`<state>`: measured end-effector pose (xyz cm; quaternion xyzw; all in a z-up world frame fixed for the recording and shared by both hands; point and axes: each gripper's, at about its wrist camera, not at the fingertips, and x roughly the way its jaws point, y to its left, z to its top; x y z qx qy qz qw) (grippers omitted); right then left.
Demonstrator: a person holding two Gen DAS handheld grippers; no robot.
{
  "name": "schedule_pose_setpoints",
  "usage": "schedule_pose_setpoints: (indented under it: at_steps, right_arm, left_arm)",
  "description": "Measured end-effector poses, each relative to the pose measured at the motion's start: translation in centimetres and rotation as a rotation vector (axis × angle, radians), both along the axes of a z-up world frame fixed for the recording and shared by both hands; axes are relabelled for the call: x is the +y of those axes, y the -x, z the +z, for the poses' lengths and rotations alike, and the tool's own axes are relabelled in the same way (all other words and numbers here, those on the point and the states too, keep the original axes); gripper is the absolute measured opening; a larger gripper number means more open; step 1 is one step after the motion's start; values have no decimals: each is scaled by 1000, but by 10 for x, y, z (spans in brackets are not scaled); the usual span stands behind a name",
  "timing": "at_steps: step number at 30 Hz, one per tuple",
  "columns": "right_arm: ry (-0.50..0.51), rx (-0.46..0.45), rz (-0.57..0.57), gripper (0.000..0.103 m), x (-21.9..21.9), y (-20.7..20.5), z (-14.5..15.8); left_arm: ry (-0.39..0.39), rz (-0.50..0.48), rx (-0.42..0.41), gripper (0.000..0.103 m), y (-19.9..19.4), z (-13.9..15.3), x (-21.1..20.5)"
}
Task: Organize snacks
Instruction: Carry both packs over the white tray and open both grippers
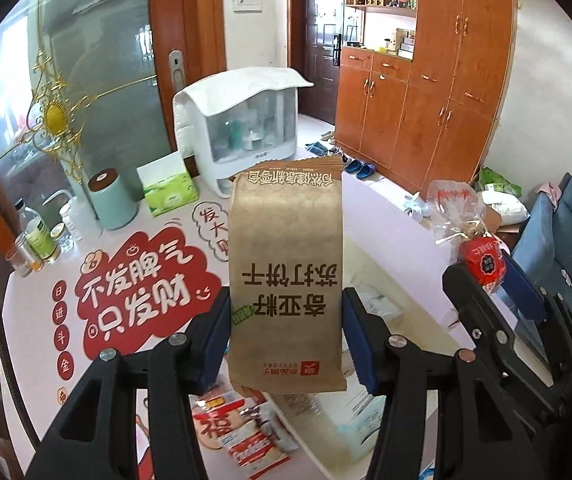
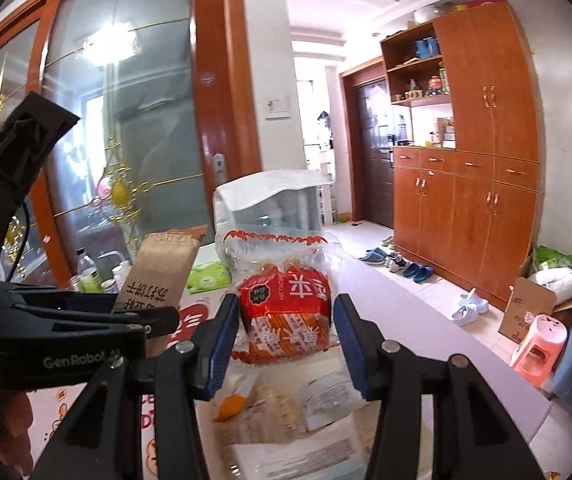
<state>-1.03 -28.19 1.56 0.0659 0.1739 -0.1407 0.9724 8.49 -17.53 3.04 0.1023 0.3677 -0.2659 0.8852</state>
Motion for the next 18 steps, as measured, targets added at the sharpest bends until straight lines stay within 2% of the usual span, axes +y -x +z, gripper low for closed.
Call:
schedule_pose_setpoints:
  at_steps: [7,18]
  right_arm:
    - [2,23,-37,50,-25,-7,-3]
    - [-15,97,-53,51,-44,-12,-20]
  left_arm:
    - [-2,-4,-11,52,-5,3,-26]
    - [-46,5,9,52,-11,-13,-45]
